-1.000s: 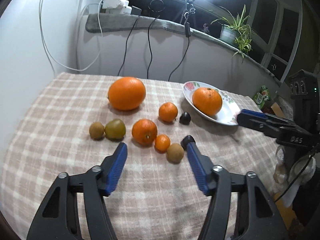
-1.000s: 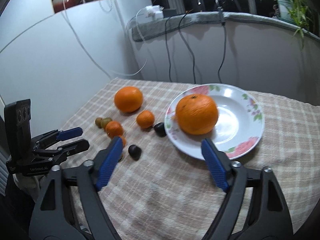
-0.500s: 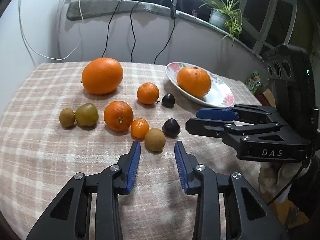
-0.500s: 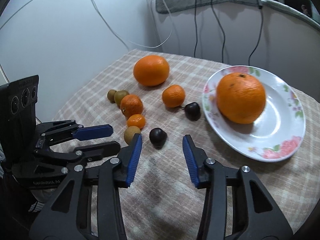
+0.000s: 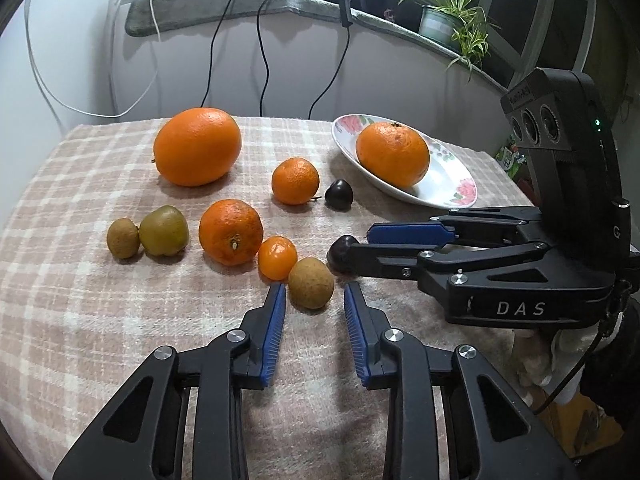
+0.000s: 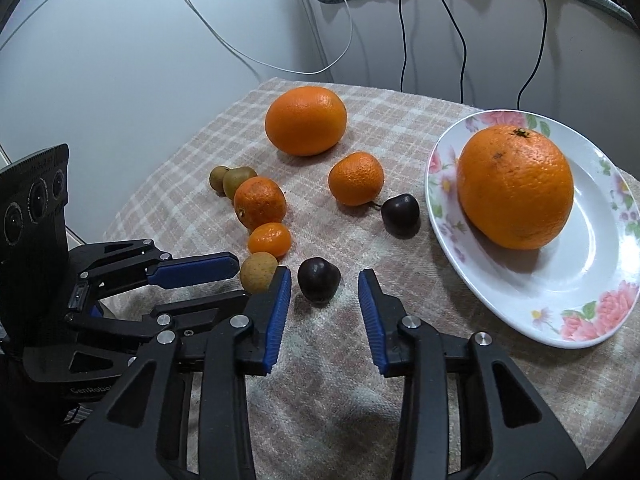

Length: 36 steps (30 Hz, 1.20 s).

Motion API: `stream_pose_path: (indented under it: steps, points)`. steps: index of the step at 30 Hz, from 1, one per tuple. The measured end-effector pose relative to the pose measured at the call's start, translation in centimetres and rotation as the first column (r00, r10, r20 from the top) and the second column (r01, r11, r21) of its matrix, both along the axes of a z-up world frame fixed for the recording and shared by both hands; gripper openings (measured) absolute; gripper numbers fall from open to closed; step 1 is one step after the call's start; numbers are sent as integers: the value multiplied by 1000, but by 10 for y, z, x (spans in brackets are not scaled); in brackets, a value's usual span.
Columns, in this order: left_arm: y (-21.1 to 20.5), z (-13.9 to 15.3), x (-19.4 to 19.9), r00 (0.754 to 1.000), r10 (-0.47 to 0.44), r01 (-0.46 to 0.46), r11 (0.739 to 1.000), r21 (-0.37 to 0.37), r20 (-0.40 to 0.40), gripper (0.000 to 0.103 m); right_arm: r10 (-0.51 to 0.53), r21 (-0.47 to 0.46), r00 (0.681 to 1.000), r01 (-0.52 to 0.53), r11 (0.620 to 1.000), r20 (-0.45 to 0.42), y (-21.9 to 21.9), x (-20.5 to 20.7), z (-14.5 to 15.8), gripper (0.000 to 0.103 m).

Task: Organize fruits
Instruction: 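Grasp a small brown fruit with the left gripper while the right gripper grasps a dark plum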

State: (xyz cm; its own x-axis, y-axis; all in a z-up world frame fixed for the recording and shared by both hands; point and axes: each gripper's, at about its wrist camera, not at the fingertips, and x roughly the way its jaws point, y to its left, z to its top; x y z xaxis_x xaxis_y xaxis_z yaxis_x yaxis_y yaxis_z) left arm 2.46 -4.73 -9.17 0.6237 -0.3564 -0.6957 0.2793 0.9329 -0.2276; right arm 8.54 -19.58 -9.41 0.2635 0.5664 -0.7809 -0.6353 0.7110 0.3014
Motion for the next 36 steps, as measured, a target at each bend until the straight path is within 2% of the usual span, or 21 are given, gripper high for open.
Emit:
stream_pose_path:
  steps: [11,19,27,36]
  points:
    - [-6,-7,10,1000,5,-4,999,36,-28,25,9,-21,1000,-9,1000,-11,7,5,-7,36]
    - [-8,-7,12,1000,8,-7,999,40,-20,24,20,-23,1000,-21,1000,-16,11,5,-8,25]
    - [-4,-3,8,1000,15,-15,1000,14,-8,23,-16,-1,1000,16,1000,-8,1,5,-4,24]
    - [-11,15,9,1000,-13,14,1000,-26,26,23,-88,54,996,86,995,29,-34,-2,20,24]
